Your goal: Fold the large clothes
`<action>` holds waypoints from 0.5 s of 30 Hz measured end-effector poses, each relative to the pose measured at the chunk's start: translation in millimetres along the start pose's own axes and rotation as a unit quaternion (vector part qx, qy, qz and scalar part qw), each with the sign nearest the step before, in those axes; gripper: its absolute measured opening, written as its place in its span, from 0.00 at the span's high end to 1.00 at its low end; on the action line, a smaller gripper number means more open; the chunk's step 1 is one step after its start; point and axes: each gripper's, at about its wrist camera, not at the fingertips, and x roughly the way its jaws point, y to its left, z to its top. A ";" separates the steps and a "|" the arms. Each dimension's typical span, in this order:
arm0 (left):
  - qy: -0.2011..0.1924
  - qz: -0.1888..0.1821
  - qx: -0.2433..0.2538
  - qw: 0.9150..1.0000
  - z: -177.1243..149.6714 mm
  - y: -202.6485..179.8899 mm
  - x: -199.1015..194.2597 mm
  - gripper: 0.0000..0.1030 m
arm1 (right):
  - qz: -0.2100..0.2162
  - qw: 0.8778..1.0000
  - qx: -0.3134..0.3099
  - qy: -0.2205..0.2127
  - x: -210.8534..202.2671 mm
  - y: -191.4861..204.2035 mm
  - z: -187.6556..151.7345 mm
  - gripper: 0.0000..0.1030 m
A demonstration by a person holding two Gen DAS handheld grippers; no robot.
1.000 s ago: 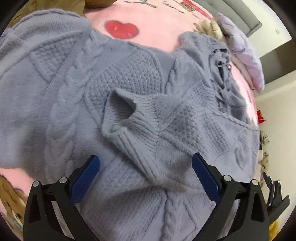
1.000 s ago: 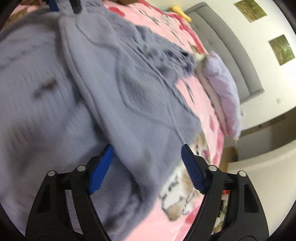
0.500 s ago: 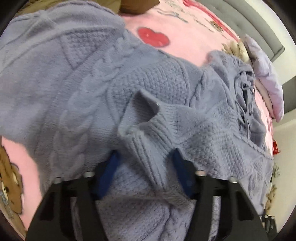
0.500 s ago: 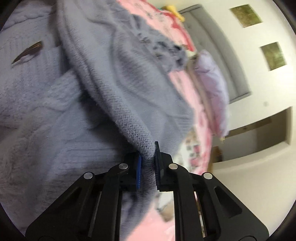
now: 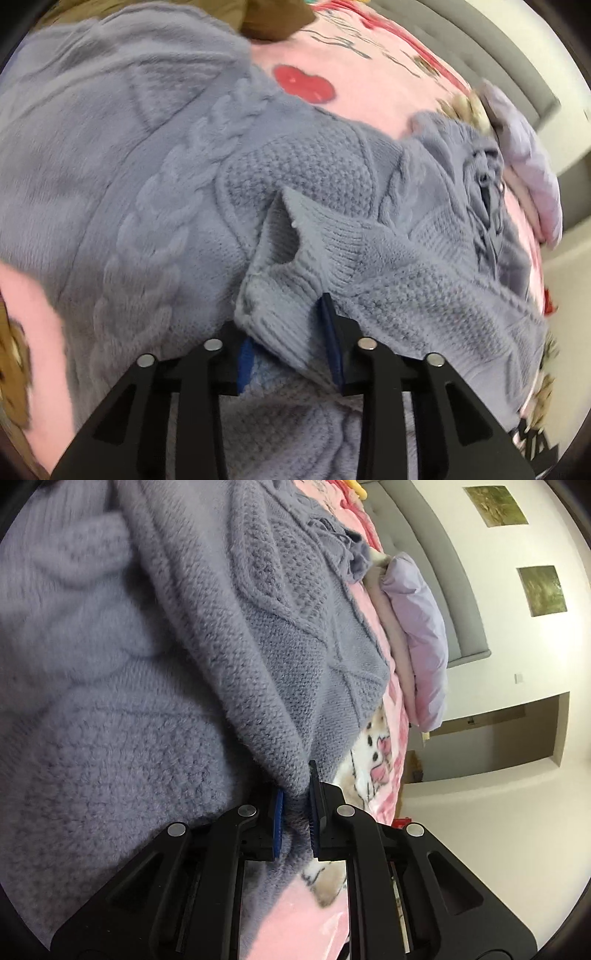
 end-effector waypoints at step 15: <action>0.026 -0.069 0.171 0.982 -102.9 66.4 -125.3 0.05 | 0.249 0.906 0.340 0.043 -136.6 -53.8 -93.8 0.43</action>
